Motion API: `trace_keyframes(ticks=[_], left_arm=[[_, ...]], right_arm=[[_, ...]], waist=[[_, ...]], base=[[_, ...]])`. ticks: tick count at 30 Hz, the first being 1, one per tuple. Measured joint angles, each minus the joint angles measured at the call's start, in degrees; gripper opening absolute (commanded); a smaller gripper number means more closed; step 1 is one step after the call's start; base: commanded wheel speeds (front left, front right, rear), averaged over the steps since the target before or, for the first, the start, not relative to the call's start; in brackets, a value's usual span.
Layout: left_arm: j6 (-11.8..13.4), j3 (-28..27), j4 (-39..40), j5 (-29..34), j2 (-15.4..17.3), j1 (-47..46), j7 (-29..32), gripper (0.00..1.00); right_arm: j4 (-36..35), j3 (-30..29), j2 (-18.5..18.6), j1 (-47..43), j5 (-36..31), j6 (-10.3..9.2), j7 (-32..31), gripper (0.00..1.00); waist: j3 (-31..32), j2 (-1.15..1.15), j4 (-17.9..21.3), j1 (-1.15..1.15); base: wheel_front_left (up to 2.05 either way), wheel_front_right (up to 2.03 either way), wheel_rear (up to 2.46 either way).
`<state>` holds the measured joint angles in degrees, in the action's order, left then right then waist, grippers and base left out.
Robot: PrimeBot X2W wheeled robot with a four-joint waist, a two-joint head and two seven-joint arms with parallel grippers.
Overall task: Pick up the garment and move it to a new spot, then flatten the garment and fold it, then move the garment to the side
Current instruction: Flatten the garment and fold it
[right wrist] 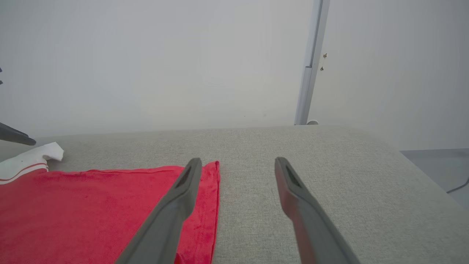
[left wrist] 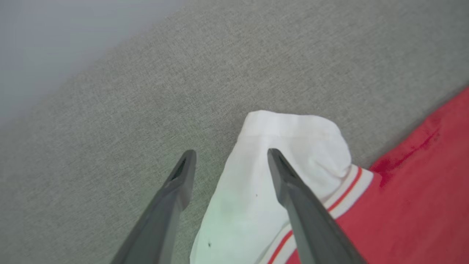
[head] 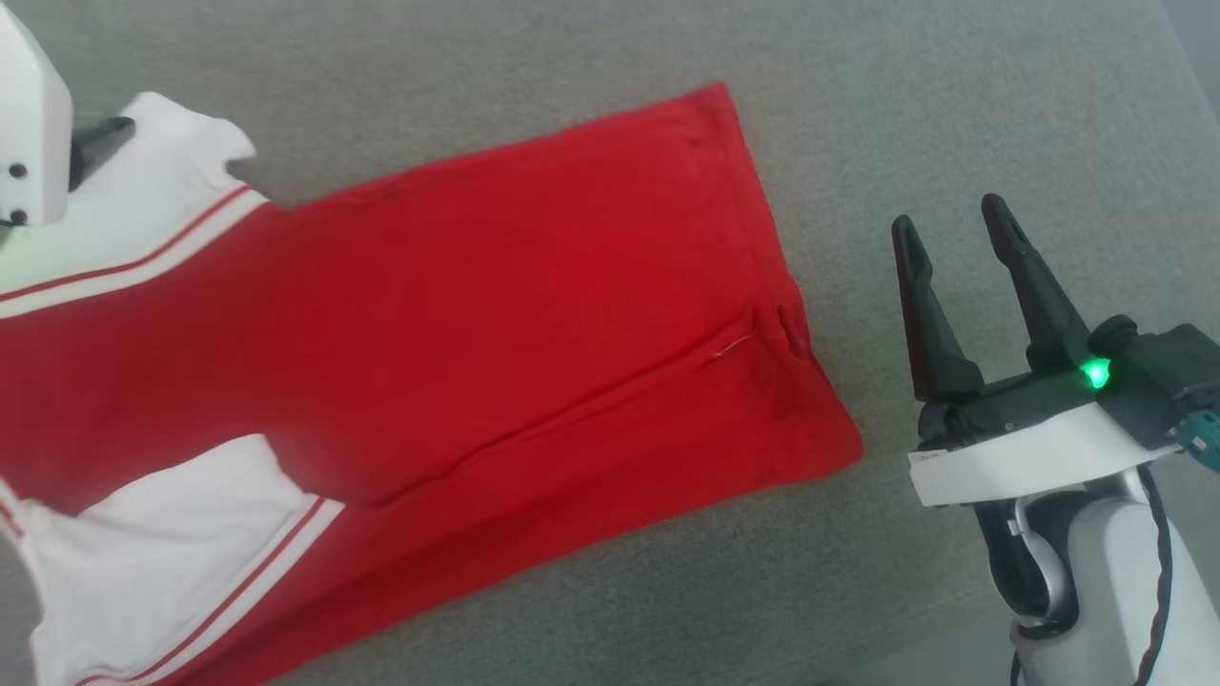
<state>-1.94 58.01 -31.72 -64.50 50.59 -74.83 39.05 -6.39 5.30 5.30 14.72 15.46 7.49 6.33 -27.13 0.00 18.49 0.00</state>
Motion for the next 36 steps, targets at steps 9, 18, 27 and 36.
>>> trace_keyframes(ticks=[9,18,27,36], left_arm=[[-0.9,1.0,-8.4,-0.2,-3.9,-2.1,3.5,0.0],[-3.1,1.3,-13.0,-1.0,-7.1,-3.4,4.4,0.0],[-4.0,1.6,-16.3,-1.1,-11.5,-5.2,2.9,0.0],[-5.1,2.1,-18.2,-1.1,-14.8,-7.2,1.3,0.0]], right_arm=[[0.7,0.7,-0.7,1.5,0.3,0.0,0.6,1.0],[3.4,1.8,0.0,8.6,4.1,0.0,-8.5,1.0],[17.9,4.4,3.5,25.7,8.4,-0.02,-21.7,1.0],[34.7,10.4,4.0,35.5,12.3,0.0,-35.7,1.0]], waist=[[-2.5,0.0,1.4,0.0],[-3.1,0.0,1.0,0.0],[-3.3,0.0,-1.7,0.0],[-4.4,0.0,-4.3,0.0]], base=[[0.0,0.0,0.0],[0.0,0.0,0.0],[0.0,0.0,0.0],[0.0,0.0,0.0]])
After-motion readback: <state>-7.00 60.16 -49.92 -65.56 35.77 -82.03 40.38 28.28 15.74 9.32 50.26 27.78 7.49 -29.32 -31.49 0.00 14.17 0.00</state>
